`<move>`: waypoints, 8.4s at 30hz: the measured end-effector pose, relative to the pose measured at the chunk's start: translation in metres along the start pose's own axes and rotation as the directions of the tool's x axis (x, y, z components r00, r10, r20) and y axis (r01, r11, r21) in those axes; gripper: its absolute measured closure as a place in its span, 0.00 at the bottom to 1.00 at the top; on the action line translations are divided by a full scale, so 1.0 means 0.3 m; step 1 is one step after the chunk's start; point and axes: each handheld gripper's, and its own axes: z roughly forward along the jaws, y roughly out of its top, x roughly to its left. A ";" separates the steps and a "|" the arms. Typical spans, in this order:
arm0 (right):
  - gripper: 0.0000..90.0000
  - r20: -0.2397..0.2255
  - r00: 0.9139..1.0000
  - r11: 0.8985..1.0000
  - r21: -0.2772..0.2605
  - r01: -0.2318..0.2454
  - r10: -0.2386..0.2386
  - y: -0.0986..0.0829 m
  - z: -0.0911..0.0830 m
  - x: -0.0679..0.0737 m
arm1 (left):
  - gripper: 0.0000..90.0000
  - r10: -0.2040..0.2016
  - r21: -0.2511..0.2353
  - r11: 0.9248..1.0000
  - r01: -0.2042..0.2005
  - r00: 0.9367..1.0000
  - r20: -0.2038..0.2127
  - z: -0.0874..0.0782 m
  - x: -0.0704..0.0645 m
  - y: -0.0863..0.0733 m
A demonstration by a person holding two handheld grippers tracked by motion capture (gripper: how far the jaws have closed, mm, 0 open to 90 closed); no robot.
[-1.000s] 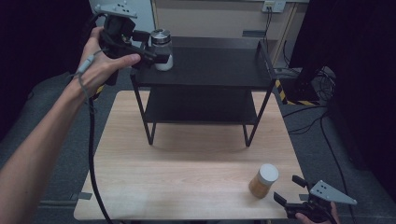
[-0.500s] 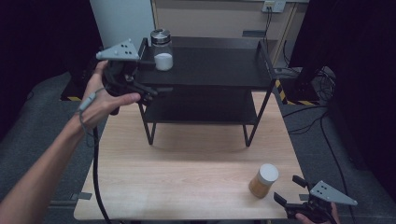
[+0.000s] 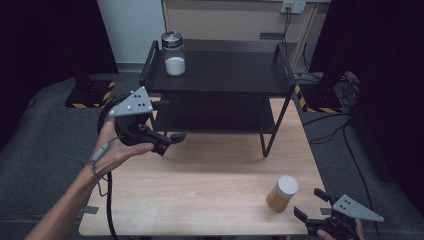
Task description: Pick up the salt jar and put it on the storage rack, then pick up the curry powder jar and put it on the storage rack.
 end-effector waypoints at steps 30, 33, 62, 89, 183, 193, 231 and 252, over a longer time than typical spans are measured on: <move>0.02 0.000 1.000 1.000 0.002 0.003 -0.003 0.000 0.001 -0.001 | 0.04 -0.191 0.038 0.979 0.198 0.972 -0.135 0.035 -0.086 -0.460; 0.02 0.000 1.000 1.000 0.004 0.001 -0.001 0.000 0.002 -0.002 | 0.04 -0.188 0.067 0.977 0.200 0.970 -0.155 0.036 -0.098 -0.484; 0.02 0.004 1.000 1.000 0.004 0.004 -0.004 0.000 0.002 -0.001 | 0.04 -0.251 0.064 0.961 0.269 0.947 -0.200 0.028 -0.121 -0.662; 0.02 -0.002 1.000 1.000 0.005 0.008 -0.008 0.000 0.004 -0.002 | 0.03 -0.258 -0.095 0.965 0.243 0.944 -0.206 -0.062 -0.111 -0.770; 0.01 -0.133 0.987 0.994 0.055 0.092 -0.084 0.299 -0.090 -0.111 | 0.00 -0.296 -0.118 0.953 0.278 0.937 -0.184 -0.072 -0.101 -0.787; 0.02 -0.154 0.984 0.988 0.115 0.108 -0.089 0.296 -0.010 -0.116 | 0.00 -0.294 -0.115 0.954 0.276 0.938 -0.182 -0.071 -0.101 -0.786; 0.24 -0.140 0.980 0.949 0.265 0.173 -0.140 0.278 0.238 -0.076 | 0.00 -0.290 -0.116 0.955 0.272 0.939 -0.184 -0.071 -0.104 -0.786; 0.38 -0.168 0.972 0.936 0.283 0.209 -0.166 0.338 0.244 -0.076 | 0.00 -0.291 -0.115 0.955 0.274 0.939 -0.184 -0.071 -0.103 -0.787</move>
